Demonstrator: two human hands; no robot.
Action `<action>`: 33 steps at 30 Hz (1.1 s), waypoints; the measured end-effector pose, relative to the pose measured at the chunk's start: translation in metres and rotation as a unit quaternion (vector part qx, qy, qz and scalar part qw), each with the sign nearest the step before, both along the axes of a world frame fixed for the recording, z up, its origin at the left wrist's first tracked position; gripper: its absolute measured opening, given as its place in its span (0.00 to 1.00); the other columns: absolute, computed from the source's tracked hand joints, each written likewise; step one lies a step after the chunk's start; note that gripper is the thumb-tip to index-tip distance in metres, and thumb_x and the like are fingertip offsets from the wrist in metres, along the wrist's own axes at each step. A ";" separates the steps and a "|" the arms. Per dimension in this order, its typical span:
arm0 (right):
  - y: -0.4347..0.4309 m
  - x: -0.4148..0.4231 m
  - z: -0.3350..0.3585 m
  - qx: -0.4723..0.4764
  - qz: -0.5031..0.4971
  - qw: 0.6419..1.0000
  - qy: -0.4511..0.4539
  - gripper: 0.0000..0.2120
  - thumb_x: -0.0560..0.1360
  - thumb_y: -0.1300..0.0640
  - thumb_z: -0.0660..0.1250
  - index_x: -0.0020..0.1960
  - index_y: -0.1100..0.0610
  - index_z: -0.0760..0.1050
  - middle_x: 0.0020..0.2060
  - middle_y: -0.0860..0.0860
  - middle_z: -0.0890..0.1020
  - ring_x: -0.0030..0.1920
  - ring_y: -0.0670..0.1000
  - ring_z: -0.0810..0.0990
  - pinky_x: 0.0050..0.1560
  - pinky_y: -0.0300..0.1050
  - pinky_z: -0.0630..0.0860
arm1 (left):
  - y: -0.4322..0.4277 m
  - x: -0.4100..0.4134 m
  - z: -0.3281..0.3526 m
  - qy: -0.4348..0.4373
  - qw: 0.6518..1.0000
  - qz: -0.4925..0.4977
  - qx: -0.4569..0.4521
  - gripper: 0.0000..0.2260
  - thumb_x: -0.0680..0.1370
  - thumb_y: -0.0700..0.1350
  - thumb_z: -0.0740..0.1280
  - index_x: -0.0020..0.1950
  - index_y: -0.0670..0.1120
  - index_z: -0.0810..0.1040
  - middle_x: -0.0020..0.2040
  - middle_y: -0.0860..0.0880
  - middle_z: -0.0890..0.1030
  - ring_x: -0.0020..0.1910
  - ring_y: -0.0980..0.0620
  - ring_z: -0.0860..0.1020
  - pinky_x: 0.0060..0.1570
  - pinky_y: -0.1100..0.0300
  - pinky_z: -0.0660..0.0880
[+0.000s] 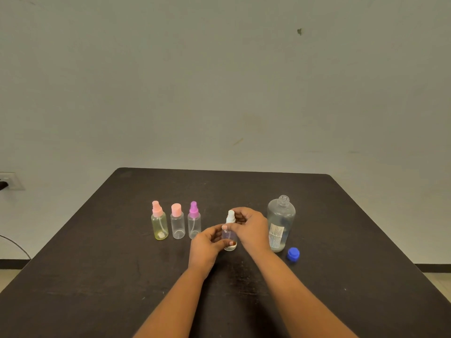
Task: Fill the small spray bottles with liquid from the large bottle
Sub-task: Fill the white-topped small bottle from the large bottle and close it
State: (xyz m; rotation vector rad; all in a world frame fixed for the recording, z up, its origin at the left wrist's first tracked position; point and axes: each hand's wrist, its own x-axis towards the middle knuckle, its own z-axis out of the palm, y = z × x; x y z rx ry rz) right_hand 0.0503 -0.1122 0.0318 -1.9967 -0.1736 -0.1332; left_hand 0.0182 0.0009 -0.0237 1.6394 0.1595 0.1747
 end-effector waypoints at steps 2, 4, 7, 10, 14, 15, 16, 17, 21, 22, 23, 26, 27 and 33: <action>-0.001 -0.001 0.000 0.021 0.023 0.999 0.018 0.19 0.67 0.67 0.73 0.57 0.57 0.79 0.49 0.50 0.83 0.50 0.47 0.81 0.54 0.42 0.78 | 0.000 0.000 0.001 0.000 1.000 0.001 -0.003 0.19 0.69 0.33 0.72 0.58 0.45 0.78 0.48 0.52 0.84 0.47 0.61 0.82 0.48 0.68 0.77; -0.002 -0.002 -0.001 0.023 0.024 0.999 0.024 0.17 0.69 0.68 0.71 0.56 0.57 0.80 0.50 0.51 0.83 0.52 0.49 0.81 0.56 0.46 0.78 | -0.001 0.001 0.001 0.002 1.000 -0.001 -0.009 0.20 0.69 0.33 0.72 0.57 0.47 0.78 0.48 0.53 0.84 0.47 0.63 0.81 0.46 0.69 0.77; -0.001 -0.002 -0.001 0.018 -0.006 1.000 0.024 0.15 0.67 0.65 0.73 0.53 0.58 0.81 0.46 0.52 0.84 0.48 0.48 0.82 0.53 0.46 0.79 | 0.000 0.002 0.000 -0.001 1.000 -0.003 -0.011 0.20 0.68 0.32 0.73 0.58 0.44 0.78 0.49 0.51 0.84 0.48 0.59 0.82 0.47 0.68 0.77; 0.000 -0.003 0.003 -0.013 -0.033 0.999 0.019 0.16 0.65 0.62 0.76 0.52 0.58 0.82 0.46 0.51 0.84 0.45 0.46 0.81 0.48 0.39 0.77 | 0.000 0.002 -0.002 -0.001 1.000 0.000 -0.003 0.21 0.68 0.33 0.73 0.59 0.44 0.78 0.49 0.50 0.84 0.50 0.57 0.82 0.50 0.65 0.78; 0.007 -0.010 0.004 -0.057 -0.089 0.994 0.000 0.12 0.65 0.58 0.76 0.48 0.57 0.81 0.42 0.49 0.83 0.39 0.43 0.78 0.33 0.26 0.69 | 0.000 0.002 -0.003 0.002 1.000 0.007 0.012 0.22 0.67 0.35 0.75 0.60 0.45 0.78 0.50 0.50 0.84 0.53 0.55 0.81 0.57 0.56 0.77; 0.009 -0.011 0.003 -0.060 -0.095 0.994 -0.004 0.11 0.65 0.57 0.76 0.47 0.56 0.80 0.41 0.49 0.83 0.38 0.42 0.77 0.31 0.26 0.68 | 0.000 0.002 -0.002 0.004 1.000 0.008 0.015 0.22 0.67 0.35 0.75 0.60 0.44 0.78 0.50 0.50 0.84 0.52 0.56 0.81 0.57 0.56 0.77; 0.010 -0.012 0.003 -0.062 -0.095 0.993 -0.006 0.11 0.65 0.57 0.76 0.46 0.56 0.79 0.40 0.48 0.82 0.38 0.43 0.77 0.30 0.26 0.67 | -0.001 0.001 -0.001 0.006 1.000 0.010 0.020 0.22 0.68 0.35 0.74 0.60 0.44 0.78 0.49 0.51 0.84 0.52 0.56 0.81 0.57 0.57 0.77; 0.009 -0.011 0.005 -0.067 -0.090 0.994 -0.004 0.12 0.65 0.57 0.77 0.46 0.56 0.79 0.39 0.47 0.81 0.38 0.43 0.76 0.31 0.26 0.67 | -0.001 0.000 0.000 0.005 1.000 0.011 0.026 0.21 0.68 0.36 0.74 0.60 0.45 0.78 0.49 0.51 0.84 0.51 0.57 0.81 0.56 0.57 0.77; 0.001 -0.004 0.009 -0.032 0.010 0.998 0.048 0.16 0.66 0.64 0.74 0.53 0.57 0.80 0.47 0.48 0.82 0.49 0.46 0.80 0.52 0.39 0.77 | -0.001 -0.001 0.001 0.003 0.999 0.007 0.036 0.20 0.68 0.36 0.74 0.58 0.46 0.79 0.48 0.54 0.84 0.48 0.61 0.81 0.51 0.66 0.77; 0.000 -0.004 0.009 -0.014 0.031 0.998 0.061 0.17 0.67 0.67 0.72 0.54 0.56 0.80 0.50 0.50 0.83 0.52 0.48 0.80 0.55 0.44 0.78 | -0.001 0.000 0.001 0.003 0.999 0.007 0.037 0.20 0.68 0.36 0.74 0.58 0.47 0.79 0.47 0.54 0.84 0.48 0.62 0.81 0.49 0.68 0.76; -0.001 -0.004 0.009 -0.002 0.039 0.997 0.066 0.17 0.68 0.69 0.70 0.54 0.56 0.81 0.50 0.51 0.83 0.53 0.48 0.80 0.57 0.46 0.77 | -0.001 0.000 0.001 0.004 0.999 0.005 0.038 0.20 0.68 0.35 0.74 0.58 0.47 0.79 0.47 0.55 0.84 0.47 0.63 0.81 0.47 0.70 0.76; -0.001 -0.003 0.007 0.010 0.021 0.998 0.059 0.16 0.68 0.70 0.69 0.53 0.58 0.81 0.48 0.53 0.84 0.51 0.49 0.82 0.54 0.43 0.78 | -0.002 -0.001 0.002 0.002 0.999 0.004 0.041 0.20 0.68 0.35 0.74 0.58 0.47 0.79 0.48 0.55 0.84 0.48 0.61 0.81 0.51 0.66 0.77; 0.001 -0.004 0.006 -0.008 0.005 0.999 0.047 0.15 0.68 0.69 0.69 0.53 0.58 0.81 0.47 0.53 0.84 0.50 0.48 0.82 0.52 0.39 0.77 | -0.002 -0.002 0.002 0.002 0.999 0.004 0.038 0.20 0.68 0.35 0.74 0.58 0.46 0.79 0.47 0.54 0.84 0.48 0.60 0.81 0.52 0.64 0.77; 0.014 -0.017 0.004 -0.093 -0.082 0.992 -0.029 0.13 0.70 0.63 0.70 0.55 0.58 0.80 0.47 0.53 0.83 0.48 0.49 0.80 0.48 0.41 0.76 | -0.005 -0.004 0.004 -0.003 0.999 0.009 0.042 0.18 0.71 0.34 0.71 0.58 0.50 0.78 0.46 0.57 0.83 0.46 0.66 0.80 0.45 0.71 0.76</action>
